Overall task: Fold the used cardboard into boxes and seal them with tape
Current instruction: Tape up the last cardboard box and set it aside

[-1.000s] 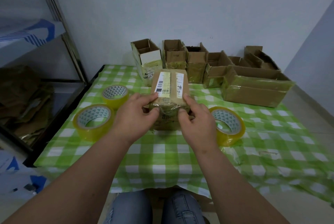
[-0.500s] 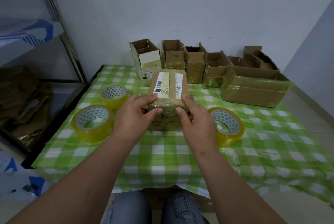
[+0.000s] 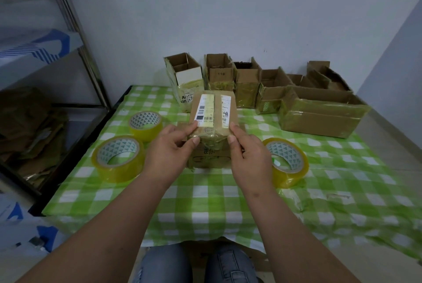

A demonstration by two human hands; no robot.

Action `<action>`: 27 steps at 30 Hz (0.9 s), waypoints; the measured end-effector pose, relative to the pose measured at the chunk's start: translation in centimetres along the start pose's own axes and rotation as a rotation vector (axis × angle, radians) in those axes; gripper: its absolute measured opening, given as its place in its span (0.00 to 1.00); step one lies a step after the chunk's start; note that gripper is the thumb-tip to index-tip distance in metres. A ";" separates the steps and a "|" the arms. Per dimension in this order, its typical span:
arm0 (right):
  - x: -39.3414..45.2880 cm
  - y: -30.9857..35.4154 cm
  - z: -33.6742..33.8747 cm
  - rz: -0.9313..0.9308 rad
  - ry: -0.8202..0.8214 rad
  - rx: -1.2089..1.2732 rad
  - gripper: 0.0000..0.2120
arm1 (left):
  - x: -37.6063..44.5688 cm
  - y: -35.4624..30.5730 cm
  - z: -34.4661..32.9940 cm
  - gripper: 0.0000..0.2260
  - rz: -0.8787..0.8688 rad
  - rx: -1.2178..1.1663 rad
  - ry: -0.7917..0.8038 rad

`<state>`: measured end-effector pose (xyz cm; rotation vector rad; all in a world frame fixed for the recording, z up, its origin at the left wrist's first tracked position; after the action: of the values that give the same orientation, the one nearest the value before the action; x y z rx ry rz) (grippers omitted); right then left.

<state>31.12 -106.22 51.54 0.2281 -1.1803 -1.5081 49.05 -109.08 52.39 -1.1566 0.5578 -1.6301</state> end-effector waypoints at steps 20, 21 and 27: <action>-0.4 0.1 0.0 -0.049 0.054 -0.042 0.22 | -1.0 0.0 -0.2 0.21 0.012 0.051 0.007; -0.4 0.1 0.0 -0.062 0.060 -0.036 0.23 | -1.0 0.1 0.1 0.20 0.001 0.054 0.039; 0.2 0.5 0.2 -0.084 0.081 -0.043 0.19 | -0.7 0.1 0.6 0.23 0.054 0.015 0.065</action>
<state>31.26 -106.17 52.08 0.3103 -1.0848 -1.5815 49.64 -108.33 52.30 -1.0718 0.6120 -1.6273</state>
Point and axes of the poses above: each hand's wrist, its own x-axis towards the middle knuckle, its own z-axis out of the back of the hand, y = z × x, the point moved 1 cm from there along x, towards the middle knuckle, and after that the axes turned 6 degrees about -z, right-handed, at the moved point
